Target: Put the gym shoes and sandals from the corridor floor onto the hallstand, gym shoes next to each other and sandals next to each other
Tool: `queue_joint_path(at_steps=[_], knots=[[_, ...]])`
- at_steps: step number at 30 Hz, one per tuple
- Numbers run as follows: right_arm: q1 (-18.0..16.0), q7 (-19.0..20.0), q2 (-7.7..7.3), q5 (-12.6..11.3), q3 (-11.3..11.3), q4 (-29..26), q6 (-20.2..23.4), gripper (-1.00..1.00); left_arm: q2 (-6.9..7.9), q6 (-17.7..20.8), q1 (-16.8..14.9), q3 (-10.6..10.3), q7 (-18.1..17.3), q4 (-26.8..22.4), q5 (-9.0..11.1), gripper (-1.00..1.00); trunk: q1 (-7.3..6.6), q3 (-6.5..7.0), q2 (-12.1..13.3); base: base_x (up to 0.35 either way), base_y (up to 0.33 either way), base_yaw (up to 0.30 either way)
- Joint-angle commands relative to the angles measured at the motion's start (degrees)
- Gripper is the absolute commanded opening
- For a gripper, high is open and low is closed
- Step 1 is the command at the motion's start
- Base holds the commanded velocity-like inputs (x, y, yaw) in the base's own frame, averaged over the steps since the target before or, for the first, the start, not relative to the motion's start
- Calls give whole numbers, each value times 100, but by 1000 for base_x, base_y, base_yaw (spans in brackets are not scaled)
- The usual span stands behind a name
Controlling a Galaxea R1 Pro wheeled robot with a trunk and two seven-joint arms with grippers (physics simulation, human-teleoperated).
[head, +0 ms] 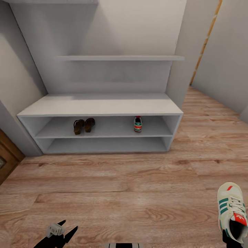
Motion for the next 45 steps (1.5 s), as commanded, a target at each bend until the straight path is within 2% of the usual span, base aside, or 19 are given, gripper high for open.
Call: queue_joint_path(at_steps=[1,34,45], knots=[[-7,42,4,54,-49,-1,-21,-100,0,-18,-5,17,-27,7,-3,100,-3,-4,-2,-115,280,0],[-7,42,37,54,-49,-6,-21,-100,4,-18,-5,17,-30,3,-1,100,-3,-4,-2,23,304,0],[-7,42,124,48,-49,-18,-21,-100,-1,-18,-5,17,-31,3,-3,100,-3,-17,-2,0,64,66]])
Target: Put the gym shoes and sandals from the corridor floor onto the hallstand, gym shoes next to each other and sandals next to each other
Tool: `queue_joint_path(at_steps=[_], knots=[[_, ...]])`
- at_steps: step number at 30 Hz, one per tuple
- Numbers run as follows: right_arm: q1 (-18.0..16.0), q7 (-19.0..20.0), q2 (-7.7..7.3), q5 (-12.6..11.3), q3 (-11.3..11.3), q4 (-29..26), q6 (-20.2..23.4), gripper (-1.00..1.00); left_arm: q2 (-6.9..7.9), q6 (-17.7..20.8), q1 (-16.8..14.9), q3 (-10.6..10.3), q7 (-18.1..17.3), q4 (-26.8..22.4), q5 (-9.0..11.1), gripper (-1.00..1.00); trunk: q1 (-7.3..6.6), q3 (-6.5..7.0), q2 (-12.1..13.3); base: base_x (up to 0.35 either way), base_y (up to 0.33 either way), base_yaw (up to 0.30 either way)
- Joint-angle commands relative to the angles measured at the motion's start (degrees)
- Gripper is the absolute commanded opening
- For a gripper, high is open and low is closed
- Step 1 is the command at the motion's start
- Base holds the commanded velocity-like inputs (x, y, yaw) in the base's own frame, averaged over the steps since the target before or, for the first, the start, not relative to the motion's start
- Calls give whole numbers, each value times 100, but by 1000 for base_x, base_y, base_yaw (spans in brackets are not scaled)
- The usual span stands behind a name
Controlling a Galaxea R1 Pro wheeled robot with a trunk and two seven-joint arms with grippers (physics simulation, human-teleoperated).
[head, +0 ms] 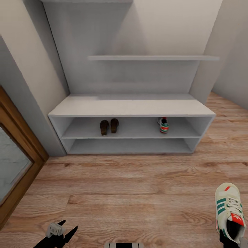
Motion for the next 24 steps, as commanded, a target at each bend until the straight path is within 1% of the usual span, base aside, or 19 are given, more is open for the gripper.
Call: queue_joint_path(at_steps=[1,7,11,12,14,15,16,19,20,22,23,24], knots=[[-8,42,3,56,-48,4,-23,-100,-3,-16,-5,19,-31,6,-4,100,-1,-5,-2,0,2,36],[-8,44,4,61,-48,13,-21,-100,-5,-24,42,5,-45,-46,-2,100,-1,-6,-2,0,0,8],[-8,49,34,61,-38,461,-25,-100,-13,-24,54,-29,-246,-85,-16,100,-1,-6,-2,0,0,0],[-8,51,43,63,-19,528,-27,-100,-15,-24,54,-31,-288,-88,-22,100,-1,-6,-2,0,0,0],[-8,55,70,96,139,667,-29,-100,-26,-13,51,-39,-390,-94,-39,100,-1,-6,-2,0,0,0],[-8,54,87,121,235,694,-29,-100,-29,-7,45,-41,-407,-95,-46,100,-1,-6,-2,0,0,0],[-8,53,133,188,494,721,-28,-100,-38,11,26,-56,-428,-97,-57,100,-1,-6,-2,0,0,0],[-8,35,190,289,978,696,-13,-100,-52,35,8,-95,-460,-98,-65,100,-1,-6,-2,0,0,0],[-9,23,226,331,1308,649,4,-100,-54,53,-1,-134,-479,-99,-67,100,-1,-6,-2,0,0,0],[-25,14,266,358,1611,603,37,-100,-56,75,-12,-184,-498,-99,-69,100,-1,-6,-2,0,0,0],[-61,7,322,375,1871,564,116,-100,-57,108,-19,-238,-511,-99,-74,100,-1,-6,-2,0,0,0],[-92,5,356,382,1981,542,184,-100,-57,129,-21,-267,-518,-99,-74,100,-1,-6,-2,0,0,0]])
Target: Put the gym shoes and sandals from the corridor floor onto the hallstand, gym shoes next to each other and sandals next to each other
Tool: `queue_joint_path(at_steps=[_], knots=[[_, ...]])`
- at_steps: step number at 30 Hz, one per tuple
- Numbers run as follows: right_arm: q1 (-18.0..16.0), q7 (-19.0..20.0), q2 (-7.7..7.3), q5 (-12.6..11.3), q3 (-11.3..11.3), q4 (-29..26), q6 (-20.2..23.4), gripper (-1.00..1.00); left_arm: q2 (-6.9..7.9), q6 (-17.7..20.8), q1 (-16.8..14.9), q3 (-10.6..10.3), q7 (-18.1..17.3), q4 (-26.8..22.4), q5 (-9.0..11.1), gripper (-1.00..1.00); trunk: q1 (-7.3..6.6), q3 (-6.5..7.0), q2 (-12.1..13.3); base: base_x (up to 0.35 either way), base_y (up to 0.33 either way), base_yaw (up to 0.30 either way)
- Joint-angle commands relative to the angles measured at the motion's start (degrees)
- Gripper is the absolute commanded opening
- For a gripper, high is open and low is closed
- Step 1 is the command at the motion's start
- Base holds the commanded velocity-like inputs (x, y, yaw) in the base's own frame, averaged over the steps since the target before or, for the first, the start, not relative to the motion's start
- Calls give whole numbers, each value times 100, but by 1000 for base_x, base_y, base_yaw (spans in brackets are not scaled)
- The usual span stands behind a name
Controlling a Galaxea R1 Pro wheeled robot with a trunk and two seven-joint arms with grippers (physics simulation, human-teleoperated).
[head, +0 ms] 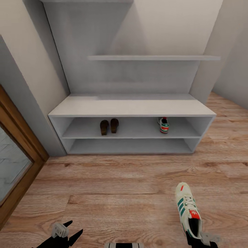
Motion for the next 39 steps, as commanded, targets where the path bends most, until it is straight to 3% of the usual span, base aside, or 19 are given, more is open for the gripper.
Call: queue_joint_path(at_steps=[1,4,8,11,17,21,24,28,34,39], knots=[[-107,38,81,40,115,-51,189,-100,3,43,-10,-44,-36,0,-10,100,-1,-4,-2,0,0,0],[-335,36,229,48,274,-150,682,-100,13,163,-16,-128,-44,-6,-11,100,-1,-4,-2,0,0,0],[-881,28,585,65,405,-315,1908,-100,23,346,-20,-231,-78,-11,-14,100,-1,-4,-2,0,0,0],[-1256,26,841,75,438,-373,2561,-100,5,389,-21,-273,-116,-10,-38,100,-1,-4,-2,0,0,0],[-1910,-108,1291,201,512,-400,3205,-100,-7,424,-28,-437,-211,-50,-98,100,-1,-4,-2,0,0,0],[-2502,-788,1631,474,839,-375,3505,-100,-23,487,-30,-498,-398,-315,-100,100,-1,-4,-2,0,0,0],[-3010,-1194,1631,540,992,-394,3776,-100,-31,894,-27,-502,-860,-791,-82,100,-1,-4,-2,0,0,0],[-3562,-1301,1631,556,1029,-427,4165,-100,-21,1183,-22,-505,-1249,-1084,-77,100,-1,-4,-2,0,0,0],[-3687,-1510,1631,558,1032,-437,4235,-100,-21,1204,-5,-553,-1286,-1107,-101,100,-1,-4,-2,0,0,0],[-3851,-1972,1631,550,1032,-439,4240,-100,-21,1211,24,-590,-1284,-1105,-110,100,-1,-4,-2,0,0,0]])
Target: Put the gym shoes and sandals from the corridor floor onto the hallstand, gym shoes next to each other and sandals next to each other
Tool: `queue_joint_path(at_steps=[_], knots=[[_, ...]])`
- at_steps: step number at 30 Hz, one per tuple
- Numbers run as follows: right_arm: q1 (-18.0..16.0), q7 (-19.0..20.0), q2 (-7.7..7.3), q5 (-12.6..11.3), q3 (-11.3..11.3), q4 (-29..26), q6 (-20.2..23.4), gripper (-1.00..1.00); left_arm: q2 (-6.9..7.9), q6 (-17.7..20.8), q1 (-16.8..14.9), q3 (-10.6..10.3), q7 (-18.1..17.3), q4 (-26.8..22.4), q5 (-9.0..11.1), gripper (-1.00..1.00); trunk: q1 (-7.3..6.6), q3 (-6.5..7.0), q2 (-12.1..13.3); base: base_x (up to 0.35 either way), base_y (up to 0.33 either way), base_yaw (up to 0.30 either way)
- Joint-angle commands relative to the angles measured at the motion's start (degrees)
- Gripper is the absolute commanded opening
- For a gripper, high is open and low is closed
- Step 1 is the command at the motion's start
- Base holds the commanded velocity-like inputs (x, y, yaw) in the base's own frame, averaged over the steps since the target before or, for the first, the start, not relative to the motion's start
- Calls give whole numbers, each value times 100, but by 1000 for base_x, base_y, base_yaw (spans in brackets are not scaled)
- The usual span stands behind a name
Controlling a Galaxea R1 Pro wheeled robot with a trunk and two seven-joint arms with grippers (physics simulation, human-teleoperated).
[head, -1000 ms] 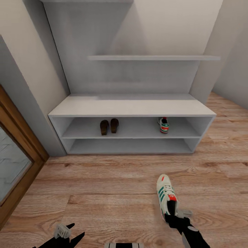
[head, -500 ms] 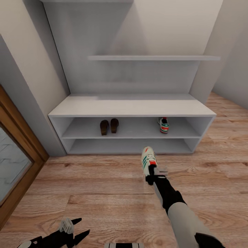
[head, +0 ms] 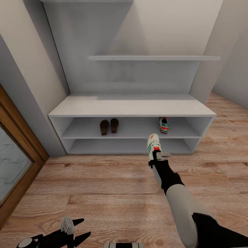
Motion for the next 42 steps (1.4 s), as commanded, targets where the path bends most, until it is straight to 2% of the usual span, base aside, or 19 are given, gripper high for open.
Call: queue_joint_path(at_steps=[1,6,21,42], knots=[[-17,-42,8,37,-29,-7,27,-100,-2,-30,-2,12,-19,0,-19,100,-1,-5,-2,0,0,0],[-75,-282,8,36,-29,-5,13,-100,-2,-17,6,18,-10,0,2,100,-1,-5,-2,0,0,0],[-81,-279,8,1,-30,74,7,-100,5,-33,10,36,11,62,26,100,-1,-5,-2,9,0,0],[-81,-275,8,-8,-37,63,8,-100,7,-70,22,51,-14,70,35,100,-1,-5,-2,294,44,0]])
